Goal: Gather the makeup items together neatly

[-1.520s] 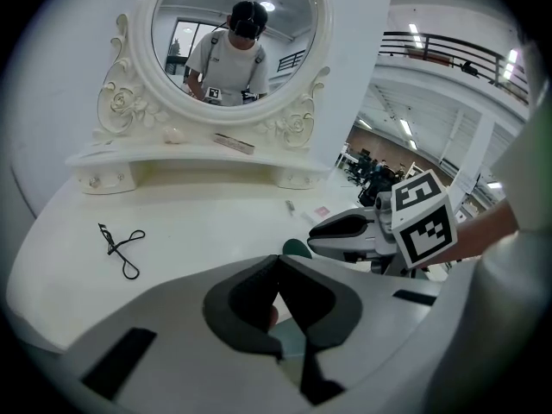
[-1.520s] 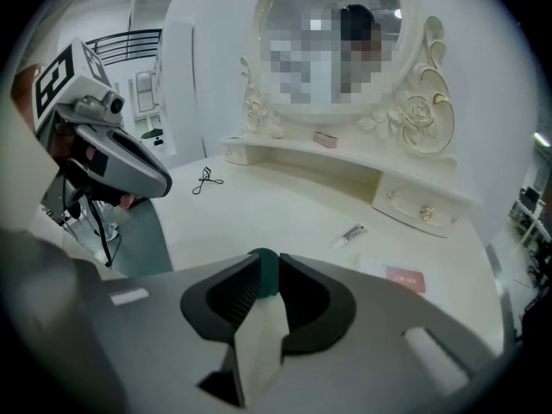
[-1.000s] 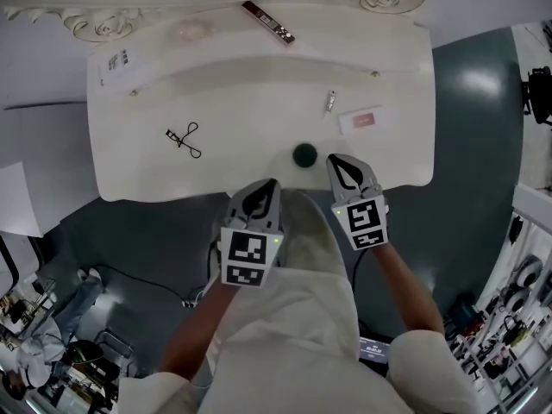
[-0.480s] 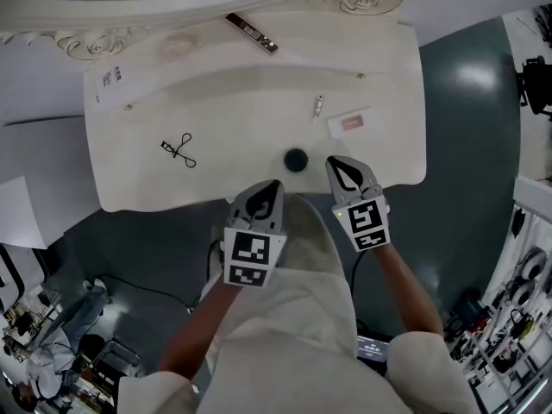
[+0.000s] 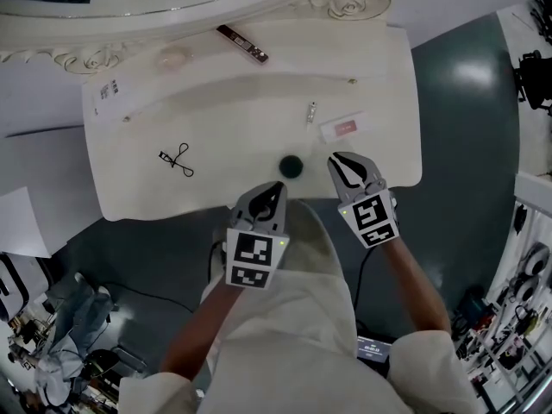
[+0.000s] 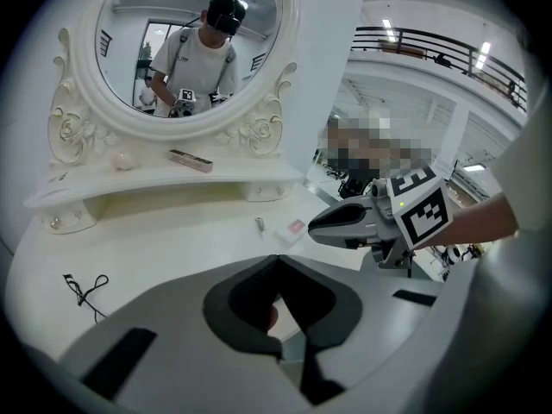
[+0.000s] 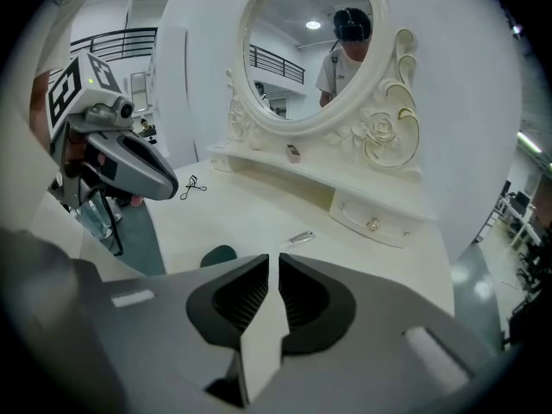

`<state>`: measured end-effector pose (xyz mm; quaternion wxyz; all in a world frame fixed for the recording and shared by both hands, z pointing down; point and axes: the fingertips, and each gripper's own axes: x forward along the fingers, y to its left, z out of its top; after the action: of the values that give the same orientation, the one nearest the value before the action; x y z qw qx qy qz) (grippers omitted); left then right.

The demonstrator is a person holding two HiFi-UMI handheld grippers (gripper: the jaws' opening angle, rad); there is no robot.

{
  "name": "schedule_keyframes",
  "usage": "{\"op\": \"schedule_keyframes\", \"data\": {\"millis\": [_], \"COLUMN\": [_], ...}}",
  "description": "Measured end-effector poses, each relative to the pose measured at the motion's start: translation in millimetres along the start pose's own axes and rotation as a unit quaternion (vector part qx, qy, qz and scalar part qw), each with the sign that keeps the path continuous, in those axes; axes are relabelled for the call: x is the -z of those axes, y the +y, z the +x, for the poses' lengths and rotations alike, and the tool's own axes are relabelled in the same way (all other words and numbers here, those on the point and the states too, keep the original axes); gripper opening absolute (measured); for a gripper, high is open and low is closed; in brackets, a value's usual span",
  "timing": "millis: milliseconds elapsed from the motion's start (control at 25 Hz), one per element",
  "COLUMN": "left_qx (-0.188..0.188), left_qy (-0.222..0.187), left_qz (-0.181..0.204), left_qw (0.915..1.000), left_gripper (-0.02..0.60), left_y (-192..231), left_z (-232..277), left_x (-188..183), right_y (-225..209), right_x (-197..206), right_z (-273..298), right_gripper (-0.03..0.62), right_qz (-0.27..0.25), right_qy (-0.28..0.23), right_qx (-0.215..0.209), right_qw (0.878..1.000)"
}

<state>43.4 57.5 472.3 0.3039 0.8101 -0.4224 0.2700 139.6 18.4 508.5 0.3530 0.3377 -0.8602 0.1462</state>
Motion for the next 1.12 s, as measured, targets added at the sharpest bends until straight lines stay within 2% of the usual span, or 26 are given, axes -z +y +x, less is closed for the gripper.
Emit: {"op": "schedule_keyframes", "data": {"millis": [240,560,840,1000,1120], "left_qx": [0.006,0.016,0.027,0.034,0.035], "left_qy": [0.001,0.004,0.013,0.019,0.020], "left_qz": [0.001,0.002,0.003,-0.001,0.001], "left_qw": [1.0000,0.9999,0.9995,0.9993,0.9992], "left_gripper": [0.011,0.009,0.009,0.009,0.011], "left_y": [-2,-9,-18,-24,-25], "left_z": [6,13,19,23,25], "left_x": [-6,-10,-4,-4,-6], "right_y": [-8,-18,-28,-31,-32], "right_x": [1,8,11,16,19], "right_z": [0,-1,4,9,11], "right_gripper": [0.048,0.111,0.132,0.186,0.191], "right_qz": [-0.032,-0.123,-0.154,-0.172,-0.181], "right_qy": [0.010,0.049,0.065,0.078,0.083], "right_qx": [-0.012,-0.040,-0.052,-0.066,-0.076], "right_qw": [0.999,0.990,0.985,0.980,0.977]}}
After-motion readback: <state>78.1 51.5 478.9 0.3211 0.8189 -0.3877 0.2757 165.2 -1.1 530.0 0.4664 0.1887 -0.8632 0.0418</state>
